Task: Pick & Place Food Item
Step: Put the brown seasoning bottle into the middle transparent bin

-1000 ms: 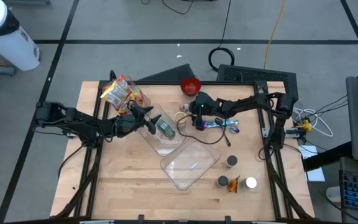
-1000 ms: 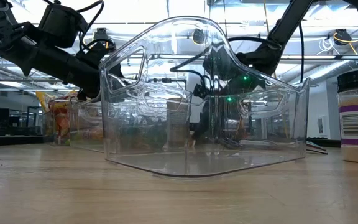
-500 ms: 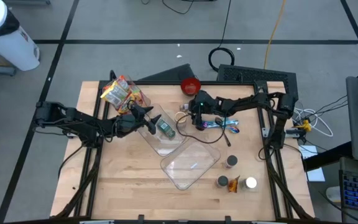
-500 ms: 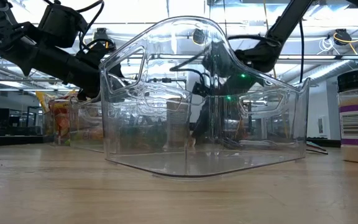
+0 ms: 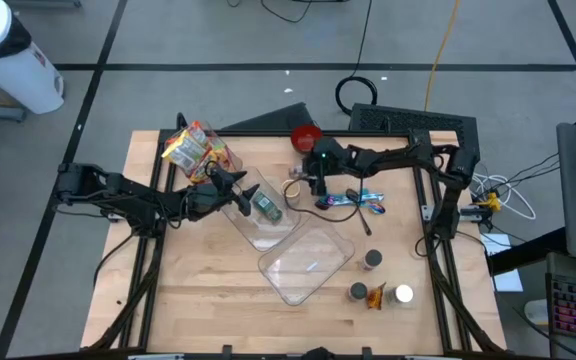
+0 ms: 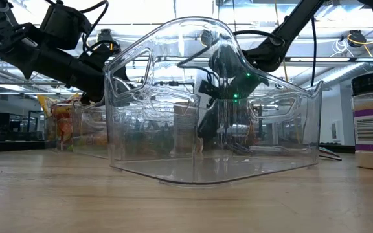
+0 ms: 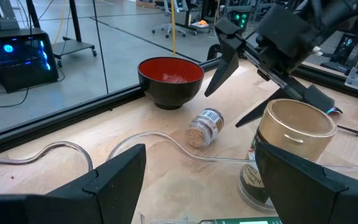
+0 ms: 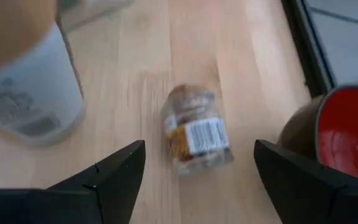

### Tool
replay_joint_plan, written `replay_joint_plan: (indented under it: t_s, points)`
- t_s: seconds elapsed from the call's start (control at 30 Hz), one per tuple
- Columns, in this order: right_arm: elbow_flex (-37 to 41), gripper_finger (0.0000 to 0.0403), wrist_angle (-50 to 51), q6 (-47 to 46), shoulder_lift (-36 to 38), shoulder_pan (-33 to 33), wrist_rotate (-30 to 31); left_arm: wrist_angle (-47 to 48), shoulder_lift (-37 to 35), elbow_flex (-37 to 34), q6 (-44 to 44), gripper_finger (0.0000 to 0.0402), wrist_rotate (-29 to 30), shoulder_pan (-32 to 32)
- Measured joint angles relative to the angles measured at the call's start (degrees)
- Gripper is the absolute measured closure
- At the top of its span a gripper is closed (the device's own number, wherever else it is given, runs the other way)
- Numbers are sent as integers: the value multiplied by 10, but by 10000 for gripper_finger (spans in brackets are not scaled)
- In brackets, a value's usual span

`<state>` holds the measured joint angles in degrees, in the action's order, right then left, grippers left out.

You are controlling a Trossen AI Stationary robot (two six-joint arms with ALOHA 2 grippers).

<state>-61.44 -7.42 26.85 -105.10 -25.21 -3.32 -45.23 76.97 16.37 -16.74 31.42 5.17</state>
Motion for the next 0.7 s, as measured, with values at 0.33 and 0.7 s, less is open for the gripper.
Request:
replay_joint_plan:
  t_s: [0.33, 0.7]
  points:
    - [0, 110, -38, 28, -10, -4, -45, 0, 0, 0, 0, 96, 0, 0]
    - [-11, 112, -44, 5, -82, -2, -47, 1, 0, 0, -1, 96, 0, 0]
